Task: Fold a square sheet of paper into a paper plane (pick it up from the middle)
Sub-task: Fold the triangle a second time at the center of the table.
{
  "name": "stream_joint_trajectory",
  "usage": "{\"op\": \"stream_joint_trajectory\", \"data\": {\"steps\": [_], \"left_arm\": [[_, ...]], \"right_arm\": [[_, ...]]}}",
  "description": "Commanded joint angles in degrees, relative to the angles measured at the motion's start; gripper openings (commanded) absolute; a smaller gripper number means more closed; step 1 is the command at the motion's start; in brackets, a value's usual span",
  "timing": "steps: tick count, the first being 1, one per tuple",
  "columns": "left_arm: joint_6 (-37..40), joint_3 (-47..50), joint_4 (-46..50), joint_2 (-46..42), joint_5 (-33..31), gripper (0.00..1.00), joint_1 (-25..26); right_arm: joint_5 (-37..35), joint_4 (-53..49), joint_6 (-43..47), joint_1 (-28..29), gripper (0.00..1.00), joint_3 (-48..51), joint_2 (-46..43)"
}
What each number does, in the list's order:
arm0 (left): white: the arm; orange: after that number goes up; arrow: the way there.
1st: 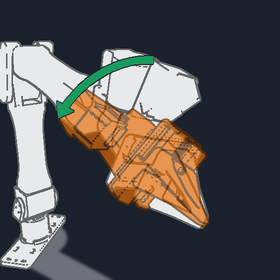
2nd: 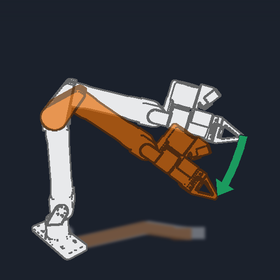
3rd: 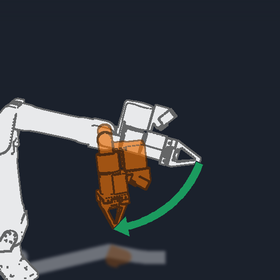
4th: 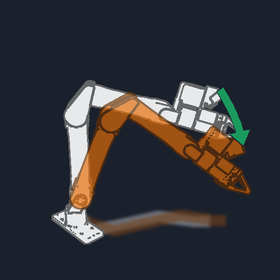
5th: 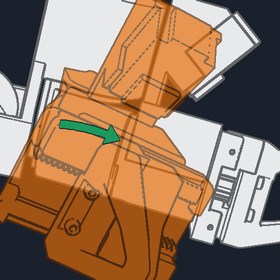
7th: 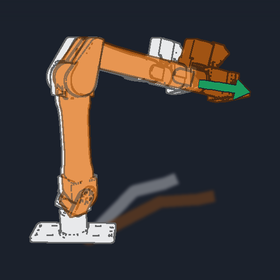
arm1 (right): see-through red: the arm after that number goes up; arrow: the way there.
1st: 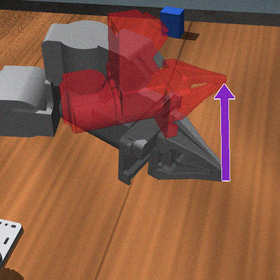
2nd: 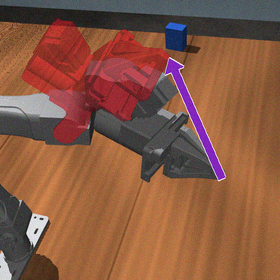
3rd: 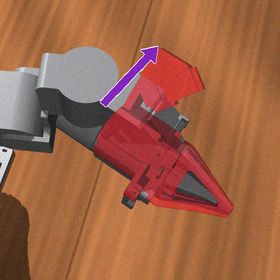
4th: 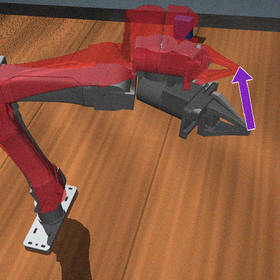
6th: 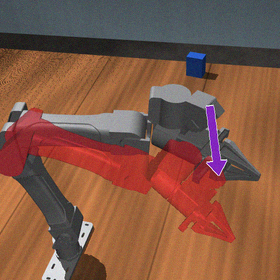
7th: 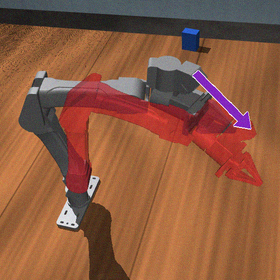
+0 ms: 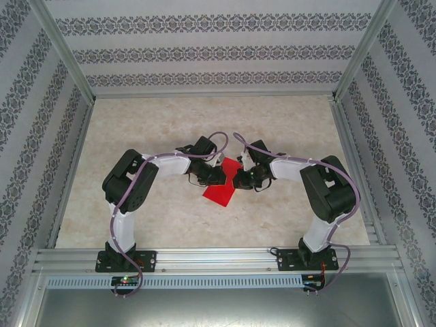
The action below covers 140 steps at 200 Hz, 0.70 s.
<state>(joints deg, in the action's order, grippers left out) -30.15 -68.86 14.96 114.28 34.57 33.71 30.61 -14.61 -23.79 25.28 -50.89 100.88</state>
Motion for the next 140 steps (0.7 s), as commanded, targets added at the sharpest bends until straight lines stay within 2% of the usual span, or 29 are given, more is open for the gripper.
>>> {"op": "stream_joint_trajectory", "data": {"steps": [1, 19, 54, 84, 107, 140], "left_arm": [[1.64, 1.66, 1.16, 2.18, -0.26, 0.16, -0.49], [1.92, 2.2, 1.17, 2.57, 0.25, 0.16, -0.49], [2.32, 3.4, 1.09, 2.7, 0.79, 0.16, -0.49], [2.11, 4.07, 0.25, 3.22, 1.18, 0.16, -0.49], [2.08, 4.33, 0.13, 3.51, 1.64, 0.16, -0.49], [2.18, 4.44, -0.12, 3.67, 1.91, 0.16, -0.49]], "right_arm": [[-3.23, -2.39, -0.21, 0.39, 0.09, 0.37, -2.09], [-2.43, -2.09, -1.28, 0.22, 0.17, -0.06, -3.36], [0.43, 0.1, -4.42, 0.29, 0.18, 1.19, -7.2], [5.85, 6.57, -11.49, 2.77, 0.15, 6.02, -10.13], [5.57, 8.26, -14.66, 6.17, 0.11, 8.56, -11.05], [4.98, 10.96, -16.64, 8.15, 0.09, 10.37, -9.83]]}}
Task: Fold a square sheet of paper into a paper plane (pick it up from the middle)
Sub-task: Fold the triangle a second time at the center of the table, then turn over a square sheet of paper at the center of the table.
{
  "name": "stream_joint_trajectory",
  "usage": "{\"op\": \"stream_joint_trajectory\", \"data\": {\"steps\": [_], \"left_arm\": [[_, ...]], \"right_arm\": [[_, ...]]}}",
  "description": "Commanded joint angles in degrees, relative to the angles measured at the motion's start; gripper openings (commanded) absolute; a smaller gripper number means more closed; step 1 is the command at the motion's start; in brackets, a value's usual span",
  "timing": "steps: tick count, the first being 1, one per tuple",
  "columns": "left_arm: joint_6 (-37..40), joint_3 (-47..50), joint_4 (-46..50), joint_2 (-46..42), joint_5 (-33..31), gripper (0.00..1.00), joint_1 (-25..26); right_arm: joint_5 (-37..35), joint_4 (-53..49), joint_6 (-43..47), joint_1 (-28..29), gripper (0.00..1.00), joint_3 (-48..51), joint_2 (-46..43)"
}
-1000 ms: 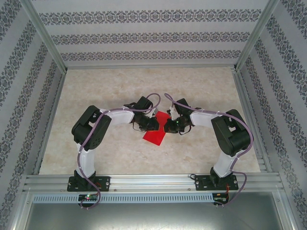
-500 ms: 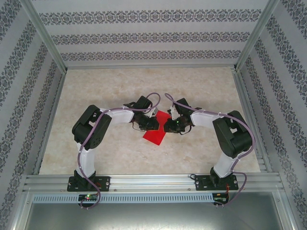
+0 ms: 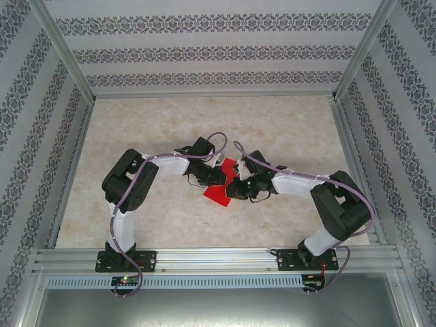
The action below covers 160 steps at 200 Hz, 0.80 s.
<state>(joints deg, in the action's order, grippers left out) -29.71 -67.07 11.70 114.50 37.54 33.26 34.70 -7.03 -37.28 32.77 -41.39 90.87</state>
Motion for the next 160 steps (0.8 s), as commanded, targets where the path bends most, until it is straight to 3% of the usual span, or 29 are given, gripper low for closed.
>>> {"op": "stream_joint_trajectory", "data": {"steps": [1, 160], "left_arm": [[1.75, 2.64, 3.1, 3.45, -1.07, 0.16, -0.03], [2.8, 3.12, 3.94, 4.02, -1.42, 0.15, -0.82]], "right_arm": [[0.85, 3.45, -3.2, 0.68, 0.09, 0.95, 0.27], [0.05, 3.97, -3.03, 4.13, 0.07, 3.71, 4.47]]}}
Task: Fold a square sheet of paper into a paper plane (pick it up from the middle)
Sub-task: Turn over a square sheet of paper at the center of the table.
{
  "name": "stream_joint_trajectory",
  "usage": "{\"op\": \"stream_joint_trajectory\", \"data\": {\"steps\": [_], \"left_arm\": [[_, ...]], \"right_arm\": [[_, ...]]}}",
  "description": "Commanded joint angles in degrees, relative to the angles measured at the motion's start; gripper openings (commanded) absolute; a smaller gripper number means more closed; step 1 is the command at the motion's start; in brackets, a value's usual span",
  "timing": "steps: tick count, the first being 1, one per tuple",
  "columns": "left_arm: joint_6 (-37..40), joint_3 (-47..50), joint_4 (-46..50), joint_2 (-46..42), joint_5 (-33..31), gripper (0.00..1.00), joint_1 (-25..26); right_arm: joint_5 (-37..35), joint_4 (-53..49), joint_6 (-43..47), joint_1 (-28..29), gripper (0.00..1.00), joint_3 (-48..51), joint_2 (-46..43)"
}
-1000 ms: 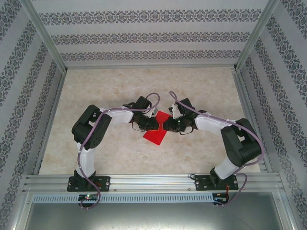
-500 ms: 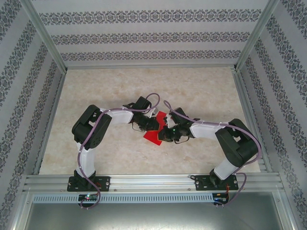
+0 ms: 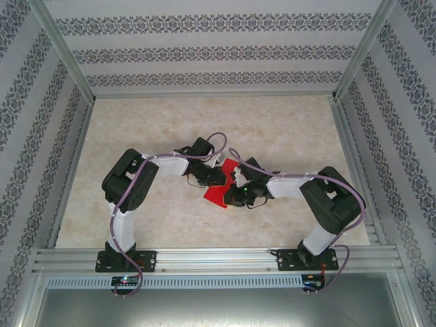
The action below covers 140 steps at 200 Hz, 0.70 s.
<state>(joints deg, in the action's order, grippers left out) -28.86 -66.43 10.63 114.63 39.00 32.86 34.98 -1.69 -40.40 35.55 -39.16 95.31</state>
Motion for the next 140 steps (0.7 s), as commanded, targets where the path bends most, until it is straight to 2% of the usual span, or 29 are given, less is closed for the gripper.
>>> {"op": "stream_joint_trajectory", "data": {"steps": [1, 58, 140], "left_arm": [[1.96, 2.51, 5.01, 3.91, -2.88, 0.15, -0.43], [2.13, 2.71, 5.03, 4.33, -2.84, 0.15, -0.61], [2.4, 2.84, 5.01, 4.75, -2.6, 0.15, -0.78]], "right_arm": [[-0.34, -1.42, 0.12, 1.4, 0.07, 1.51, 0.0], [-3.99, -6.83, 2.22, 3.42, 0.07, 1.74, -1.51], [-5.45, -10.07, 2.96, 5.18, 0.06, 1.8, -2.92]]}}
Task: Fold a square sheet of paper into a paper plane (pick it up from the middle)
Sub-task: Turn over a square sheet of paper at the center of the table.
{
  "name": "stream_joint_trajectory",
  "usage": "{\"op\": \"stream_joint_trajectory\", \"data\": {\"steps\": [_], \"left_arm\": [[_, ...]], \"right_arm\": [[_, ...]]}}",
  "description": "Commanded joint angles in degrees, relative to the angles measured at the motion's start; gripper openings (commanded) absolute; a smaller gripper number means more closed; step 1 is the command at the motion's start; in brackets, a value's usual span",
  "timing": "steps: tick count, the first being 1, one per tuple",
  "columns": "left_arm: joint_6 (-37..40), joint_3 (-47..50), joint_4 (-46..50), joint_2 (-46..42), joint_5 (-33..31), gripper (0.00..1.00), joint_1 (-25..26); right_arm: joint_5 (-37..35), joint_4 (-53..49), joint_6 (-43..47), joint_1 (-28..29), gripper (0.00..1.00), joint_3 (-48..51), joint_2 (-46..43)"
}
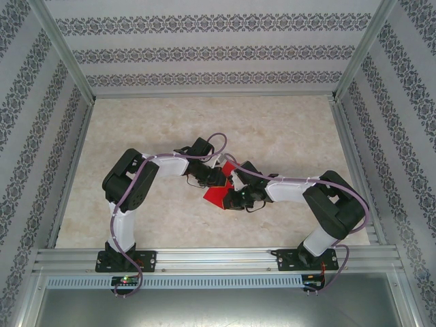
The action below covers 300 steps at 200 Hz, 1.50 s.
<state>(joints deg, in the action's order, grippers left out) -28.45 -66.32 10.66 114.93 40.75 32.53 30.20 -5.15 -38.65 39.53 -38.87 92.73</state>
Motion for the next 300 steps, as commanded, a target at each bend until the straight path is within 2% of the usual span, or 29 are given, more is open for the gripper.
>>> {"op": "stream_joint_trajectory", "data": {"steps": [1, 74, 125, 142, 216, 300], "left_arm": [[1.99, 2.75, 4.99, 4.52, -4.36, 0.15, -0.45], [2.24, 2.41, 5.64, 4.33, -4.02, 0.15, -0.62], [2.02, 2.85, 5.47, 3.81, -3.5, 0.15, -0.63], [1.99, 2.87, 5.48, 3.77, -3.32, 0.15, -0.61], [1.82, 2.61, 5.15, 3.46, -3.05, 0.15, -0.85], [1.34, 1.41, 4.62, 2.14, -3.03, 0.15, -2.21]], "right_arm": [[-0.66, -6.67, 1.21, 1.18, 0.06, 1.52, -0.35], [-0.81, -8.87, 1.32, 1.6, 0.06, 0.23, -2.91], [2.42, 5.92, -7.75, -2.19, 0.05, 2.47, -6.59], [2.11, 7.96, -9.18, -2.85, 0.05, 2.14, -6.14], [2.13, 6.72, -6.87, -2.31, 0.05, 0.48, 0.54], [-3.69, -5.43, 0.01, -0.88, 0.05, 1.33, 0.52]]}}
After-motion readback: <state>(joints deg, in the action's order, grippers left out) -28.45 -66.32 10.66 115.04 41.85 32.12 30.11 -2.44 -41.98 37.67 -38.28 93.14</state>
